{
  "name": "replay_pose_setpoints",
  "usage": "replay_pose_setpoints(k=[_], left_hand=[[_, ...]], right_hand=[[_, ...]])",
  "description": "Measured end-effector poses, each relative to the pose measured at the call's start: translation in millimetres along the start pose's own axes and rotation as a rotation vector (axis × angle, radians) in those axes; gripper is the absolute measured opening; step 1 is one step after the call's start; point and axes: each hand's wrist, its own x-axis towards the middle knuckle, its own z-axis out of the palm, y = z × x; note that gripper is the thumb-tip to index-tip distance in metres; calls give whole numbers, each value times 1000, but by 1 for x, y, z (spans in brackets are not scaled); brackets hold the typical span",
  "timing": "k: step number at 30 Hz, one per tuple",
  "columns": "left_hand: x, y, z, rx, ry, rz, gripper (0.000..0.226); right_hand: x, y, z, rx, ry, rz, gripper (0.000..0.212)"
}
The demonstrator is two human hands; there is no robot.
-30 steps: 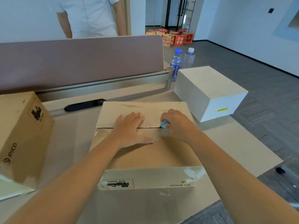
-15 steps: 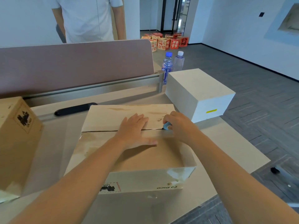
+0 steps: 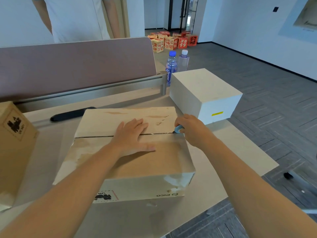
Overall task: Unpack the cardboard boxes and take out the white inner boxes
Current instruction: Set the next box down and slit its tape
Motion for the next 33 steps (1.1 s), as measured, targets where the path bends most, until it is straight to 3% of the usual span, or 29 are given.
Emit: replay_pose_setpoints(k=[8, 18, 23, 26, 29, 33], left_hand=[[1, 0, 2, 9, 19, -13, 127], [-2, 4, 0, -8, 0, -34, 122], [-11, 4, -6, 17, 11, -27, 92], [-25, -13, -9, -18, 18, -19, 97], [-41, -38, -12, 17, 27, -3, 121], [-55, -65, -7, 83, 28, 34, 118]], right_hand=[[-4, 19, 0, 42, 30, 5, 27], [-16, 28, 1, 291, 151, 114, 9], [-30, -11, 6, 539, 244, 171, 16], [-41, -46, 20, 626, 309, 202, 16], [-52, -82, 39, 682, 392, 262, 11], [-60, -114, 60, 549, 460, 360, 23]])
